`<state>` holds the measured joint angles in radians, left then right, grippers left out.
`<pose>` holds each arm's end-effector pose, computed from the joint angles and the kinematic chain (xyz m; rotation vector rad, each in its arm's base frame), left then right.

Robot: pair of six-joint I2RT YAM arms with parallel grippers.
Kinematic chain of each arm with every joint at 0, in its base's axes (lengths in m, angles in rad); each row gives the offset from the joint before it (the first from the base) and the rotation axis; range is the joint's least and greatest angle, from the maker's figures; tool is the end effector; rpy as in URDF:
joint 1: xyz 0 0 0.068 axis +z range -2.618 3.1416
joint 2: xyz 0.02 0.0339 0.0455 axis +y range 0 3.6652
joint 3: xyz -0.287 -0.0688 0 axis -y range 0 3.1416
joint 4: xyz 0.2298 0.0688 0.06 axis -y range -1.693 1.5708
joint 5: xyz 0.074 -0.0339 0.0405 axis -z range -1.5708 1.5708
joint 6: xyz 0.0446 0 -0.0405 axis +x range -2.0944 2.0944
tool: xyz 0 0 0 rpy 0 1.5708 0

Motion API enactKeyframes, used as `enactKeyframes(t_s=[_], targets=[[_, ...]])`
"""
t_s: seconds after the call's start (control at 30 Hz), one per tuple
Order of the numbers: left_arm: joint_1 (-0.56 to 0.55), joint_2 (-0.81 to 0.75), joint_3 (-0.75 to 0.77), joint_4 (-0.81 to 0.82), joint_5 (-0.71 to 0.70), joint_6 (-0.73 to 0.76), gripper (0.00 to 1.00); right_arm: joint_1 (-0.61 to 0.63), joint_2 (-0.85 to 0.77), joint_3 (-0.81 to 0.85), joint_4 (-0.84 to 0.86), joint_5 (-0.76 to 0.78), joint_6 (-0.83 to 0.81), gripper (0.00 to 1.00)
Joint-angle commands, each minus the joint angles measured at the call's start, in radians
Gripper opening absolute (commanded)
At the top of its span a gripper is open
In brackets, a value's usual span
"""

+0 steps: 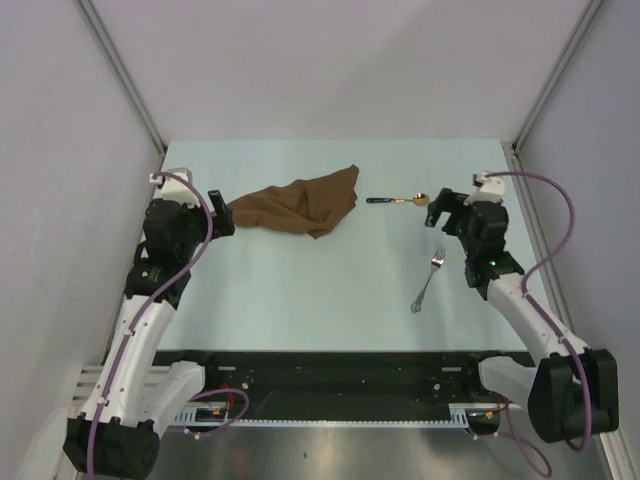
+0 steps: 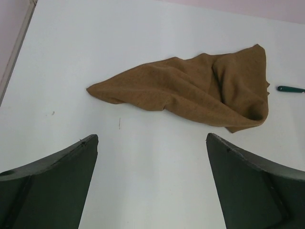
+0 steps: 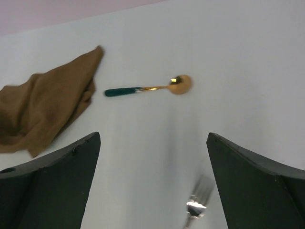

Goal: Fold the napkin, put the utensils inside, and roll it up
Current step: Move the napkin to the centre of the board

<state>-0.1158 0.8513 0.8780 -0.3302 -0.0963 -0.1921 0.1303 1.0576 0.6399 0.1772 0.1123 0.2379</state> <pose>0.1713 -0.0156 0.3601 -0.1377 1.8696 -0.1219 0.2271 0.0247 0.2970 0.1771 1.8040 0.1600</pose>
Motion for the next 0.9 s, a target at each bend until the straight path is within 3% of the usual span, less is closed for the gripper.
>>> enactKeyframes(t_s=[0.0,0.23,0.43,0.53,0.63,0.67,0.73,0.87], targets=[[-0.001,-0.021,0.004,-0.006,0.01,-0.007,1.0,0.178,0.173,0.206,-0.028,0.046,-0.071,1.0],[-0.001,-0.015,-0.011,0.002,0.032,-0.006,1.0,0.389,0.614,0.524,-0.031,-0.078,0.041,0.99],[-0.001,-0.032,-0.042,0.016,0.044,-0.001,1.0,0.437,0.991,0.828,-0.174,-0.163,0.172,0.96],[-0.001,-0.035,-0.053,0.025,0.073,-0.003,1.0,0.439,1.088,0.909,-0.191,-0.21,0.227,0.9],[-0.001,-0.035,-0.056,0.028,0.086,-0.004,1.0,0.436,1.122,0.919,-0.186,-0.256,0.259,0.59],[-0.001,-0.037,-0.056,0.028,0.086,-0.006,1.0,0.434,1.121,0.906,-0.188,-0.272,0.262,0.33],[-0.001,-0.034,-0.062,0.029,0.089,-0.012,1.0,0.437,1.102,0.865,-0.188,-0.31,0.252,0.04],[-0.002,-0.014,-0.076,0.039,0.089,-0.116,1.0,0.463,0.968,0.684,-0.188,-0.261,0.197,0.0]])
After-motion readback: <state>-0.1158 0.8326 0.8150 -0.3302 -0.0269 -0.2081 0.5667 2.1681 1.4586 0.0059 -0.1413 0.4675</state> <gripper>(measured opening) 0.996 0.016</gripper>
